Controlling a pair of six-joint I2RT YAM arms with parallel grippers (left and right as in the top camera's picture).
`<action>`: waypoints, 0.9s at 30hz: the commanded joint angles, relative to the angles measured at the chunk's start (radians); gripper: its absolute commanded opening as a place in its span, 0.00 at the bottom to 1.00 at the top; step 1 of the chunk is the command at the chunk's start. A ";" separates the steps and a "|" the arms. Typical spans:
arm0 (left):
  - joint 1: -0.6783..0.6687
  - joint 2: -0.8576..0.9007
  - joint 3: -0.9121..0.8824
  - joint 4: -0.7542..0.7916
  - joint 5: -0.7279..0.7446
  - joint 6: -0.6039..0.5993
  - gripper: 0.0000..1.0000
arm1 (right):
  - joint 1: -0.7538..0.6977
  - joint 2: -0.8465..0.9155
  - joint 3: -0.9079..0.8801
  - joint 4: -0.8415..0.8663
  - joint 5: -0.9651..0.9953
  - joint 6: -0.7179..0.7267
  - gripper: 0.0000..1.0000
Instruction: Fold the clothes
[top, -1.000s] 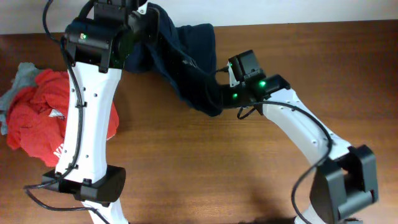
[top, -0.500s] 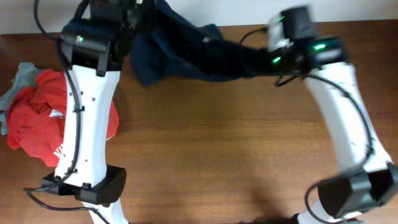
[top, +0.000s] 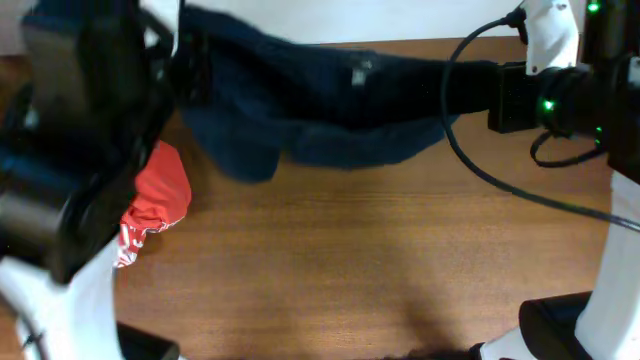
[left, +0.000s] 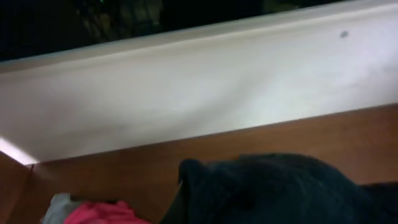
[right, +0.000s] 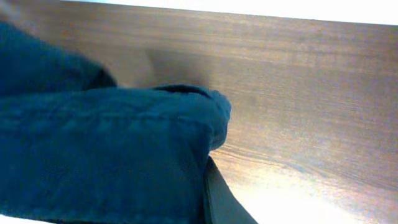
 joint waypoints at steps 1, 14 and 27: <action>-0.046 -0.058 0.019 -0.062 -0.035 -0.015 0.01 | -0.006 -0.069 0.019 -0.006 -0.034 0.004 0.04; -0.087 0.017 -0.024 -0.309 -0.077 -0.268 0.01 | -0.008 -0.233 -0.233 -0.006 0.063 0.048 0.04; -0.087 0.351 -0.068 -0.181 -0.227 -0.282 0.01 | -0.008 0.039 -0.350 0.150 0.148 0.043 0.04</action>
